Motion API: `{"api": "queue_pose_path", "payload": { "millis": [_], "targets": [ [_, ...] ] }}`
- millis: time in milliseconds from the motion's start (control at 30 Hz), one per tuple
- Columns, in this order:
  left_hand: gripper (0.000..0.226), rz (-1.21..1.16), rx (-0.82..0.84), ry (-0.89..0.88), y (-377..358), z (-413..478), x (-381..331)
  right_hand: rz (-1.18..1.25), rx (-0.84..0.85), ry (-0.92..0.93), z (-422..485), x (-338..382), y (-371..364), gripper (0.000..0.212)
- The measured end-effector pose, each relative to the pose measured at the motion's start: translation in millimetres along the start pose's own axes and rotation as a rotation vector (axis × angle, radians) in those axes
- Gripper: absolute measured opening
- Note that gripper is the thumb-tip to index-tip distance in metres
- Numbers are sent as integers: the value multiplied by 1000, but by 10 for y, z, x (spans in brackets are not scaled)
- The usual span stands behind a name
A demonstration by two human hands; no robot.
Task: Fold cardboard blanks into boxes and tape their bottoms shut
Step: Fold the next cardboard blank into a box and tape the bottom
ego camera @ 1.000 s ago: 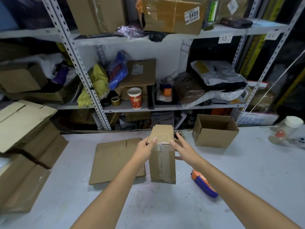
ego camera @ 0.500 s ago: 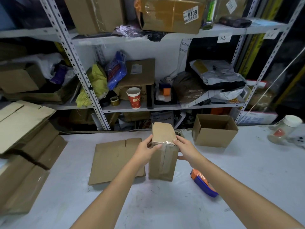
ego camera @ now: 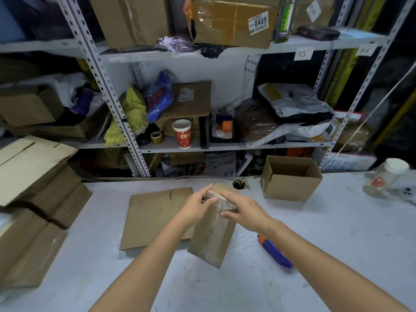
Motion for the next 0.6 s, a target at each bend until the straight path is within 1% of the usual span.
{"api": "queue_pose_path", "payload": {
  "millis": [100,167,300,367,400,500,567,600],
  "targets": [
    [49,7,3,2,6,-20,80,-11,-7,24,-59,0,-12,72],
    [47,-1,2,-4,-6,-36,110,-6,-8,26,-75,-22,-31,72],
    [50,-53,10,-14,-34,-92,82,34,-18,1,-109,-53,-16,70],
    [56,-67,9,1,-28,-132,70,110,-30,-77,-146,-118,-5,68],
    [63,-72,-13,20,1,-153,93,169,-51,-146,-157,-199,6,67],
    [83,-50,-132,151,168,-213,331,361,-208,-380,-214,-449,141,64],
    [90,-96,-127,325,179,-258,533,443,-317,-455,-234,-583,195,59],
    [85,-138,-87,397,127,-282,585,461,-353,-480,-243,-594,211,52]
  ]
}}
Point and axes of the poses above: each hand's wrist, its own z-axis towards the middle knuckle, its own y-axis out of the back of the hand, x = y × z, the point moved 6 cm from there along z, towards the middle knuckle, and after that the axes turned 15 degrees about -x, right-handed, at the moved point
